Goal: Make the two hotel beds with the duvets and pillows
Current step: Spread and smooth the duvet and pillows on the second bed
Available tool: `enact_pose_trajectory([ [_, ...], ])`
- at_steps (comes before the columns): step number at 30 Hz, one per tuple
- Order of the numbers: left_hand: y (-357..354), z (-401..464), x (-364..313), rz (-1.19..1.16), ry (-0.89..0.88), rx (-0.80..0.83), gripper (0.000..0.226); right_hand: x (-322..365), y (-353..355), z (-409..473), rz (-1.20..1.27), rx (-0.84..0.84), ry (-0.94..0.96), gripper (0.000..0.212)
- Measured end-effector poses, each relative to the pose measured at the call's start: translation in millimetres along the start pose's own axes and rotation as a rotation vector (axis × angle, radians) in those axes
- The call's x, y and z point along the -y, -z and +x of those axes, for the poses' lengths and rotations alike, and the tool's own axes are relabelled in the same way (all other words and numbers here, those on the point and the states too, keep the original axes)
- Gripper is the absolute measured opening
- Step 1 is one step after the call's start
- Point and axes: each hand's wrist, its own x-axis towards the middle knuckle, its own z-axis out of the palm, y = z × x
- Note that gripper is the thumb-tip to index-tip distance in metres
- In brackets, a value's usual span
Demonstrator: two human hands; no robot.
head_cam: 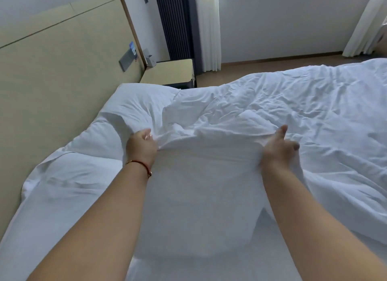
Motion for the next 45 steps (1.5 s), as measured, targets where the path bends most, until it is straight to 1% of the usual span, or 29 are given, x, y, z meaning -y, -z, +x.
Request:
enact_pose_trajectory([
  [2, -9.1, 35.0, -22.0, -0.245, -0.043, 0.125, 0.050, 26.6, -34.7, 36.1, 0.078, 0.172, 0.103, 0.058],
  [3, -13.1, 48.7, -26.1, -0.285, -0.056, 0.142, 0.055, 32.5, -49.2, 52.9, 0.086, 0.270, 0.148, 0.054],
  [4, -16.6, 58.3, -24.0, -0.257, -0.069, 0.144, 0.058, 30.7, -62.2, 73.6, 0.016, 0.357, 0.198, 0.056],
  [5, -19.1, 63.5, -15.9, -0.207, -0.068, 0.139, 0.059, 24.1, -72.7, 92.4, -0.115, 0.425, 0.245, 0.059],
  [6, -21.3, 65.5, 0.0, -0.144, -0.036, 0.132, 0.059, 15.7, -79.3, 104.8, -0.225, 0.481, 0.301, 0.058],
  [7, -23.9, 63.7, 21.6, -0.092, 0.028, 0.132, 0.059, 4.7, -83.1, 107.8, -0.286, 0.516, 0.340, 0.053],
  [9, -25.6, 50.0, 75.5, 0.008, 0.193, 0.155, 0.058, -19.4, -84.3, 88.5, -0.299, 0.586, 0.437, 0.027],
  [10, -24.8, 38.4, 99.6, 0.074, 0.274, 0.174, 0.058, -38.9, -82.7, 72.6, -0.312, 0.617, 0.483, 0.019],
  [12, -22.5, 14.2, 140.8, 0.154, 0.426, 0.192, 0.056, -87.5, -76.3, 41.6, -0.403, 0.667, 0.551, 0.015],
  [13, -21.5, 2.5, 159.4, 0.160, 0.486, 0.189, 0.053, -114.8, -72.2, 28.2, -0.459, 0.683, 0.555, 0.020],
  [14, -21.1, -8.0, 174.1, 0.166, 0.530, 0.188, 0.051, -143.6, -69.6, 21.4, -0.540, 0.691, 0.579, 0.032],
  [15, -21.1, -18.3, 189.9, 0.164, 0.573, 0.190, 0.051, -171.7, -68.0, 16.9, -0.674, 0.726, 0.619, 0.046],
  [17, -25.2, -29.0, 222.5, 0.117, 0.650, 0.208, 0.064, -214.5, -64.0, 8.4, -1.013, 0.798, 0.766, 0.075],
  [19, -33.2, -31.4, 253.4, 0.031, 0.684, 0.240, 0.079, -241.4, -67.3, 10.5, -1.282, 0.830, 0.969, 0.097],
  [20, -38.7, -31.0, 264.8, -0.016, 0.708, 0.263, 0.075, -250.0, -72.6, 16.9, -1.359, 0.834, 1.010, 0.103],
  [21, -45.1, -28.9, 273.4, -0.075, 0.732, 0.280, 0.066, -253.8, -78.1, 23.9, -1.400, 0.838, 1.022, 0.101],
  [22, -51.2, -25.8, 281.0, -0.116, 0.728, 0.299, 0.056, -259.2, -84.0, 33.0, -1.425, 0.818, 1.036, 0.089],
  [24, -59.1, -19.1, 285.3, -0.149, 0.628, 0.288, 0.037, -255.5, -90.8, 41.0, -1.407, 0.800, 1.034, 0.053],
  [26, -55.0, -10.2, 281.7, -0.165, 0.504, 0.214, 0.039, -241.6, -90.1, 37.0, -1.313, 0.830, 0.914, 0.021],
  [27, -46.6, -4.9, 274.1, -0.154, 0.434, 0.158, 0.038, -231.3, -89.2, 28.1, -1.264, 0.858, 0.802, 0.014],
  [28, -34.1, 1.9, 265.5, -0.147, 0.374, 0.108, 0.034, -222.3, -88.6, 18.7, -1.225, 0.863, 0.712, 0.015],
  [29, -19.9, 10.0, 256.1, -0.146, 0.312, 0.064, 0.031, -213.7, -89.2, 8.9, -1.195, 0.860, 0.674, 0.019],
  [32, 37.3, 29.8, 224.9, -0.160, 0.170, 0.043, 0.029, -181.5, -97.1, -33.7, -1.118, 0.888, 0.663, 0.026],
  [33, 58.7, 32.6, 217.9, -0.159, 0.117, 0.034, 0.028, -171.8, -100.0, -52.2, -1.092, 0.922, 0.651, 0.029],
  [36, 133.1, 26.5, 202.4, -0.050, 0.012, 0.004, 0.024, -152.4, -100.5, -120.0, -1.006, 1.075, 0.576, 0.040],
  [38, 184.0, 11.7, 208.9, 0.014, 0.015, -0.026, 0.028, -151.0, -95.6, -168.2, -0.961, 1.197, 0.533, 0.040],
  [40, 223.2, -8.0, 224.7, 0.098, 0.069, -0.014, 0.025, -154.4, -90.8, -204.5, -0.951, 1.292, 0.505, 0.040],
  [42, 240.0, -22.7, 242.4, 0.205, 0.133, 0.042, 0.027, -158.2, -85.3, -223.2, -0.970, 1.328, 0.483, 0.042],
  [45, 229.4, -31.1, 253.8, 0.409, 0.238, 0.155, 0.038, -168.0, -68.6, -222.5, -1.102, 1.307, 0.465, 0.035],
])
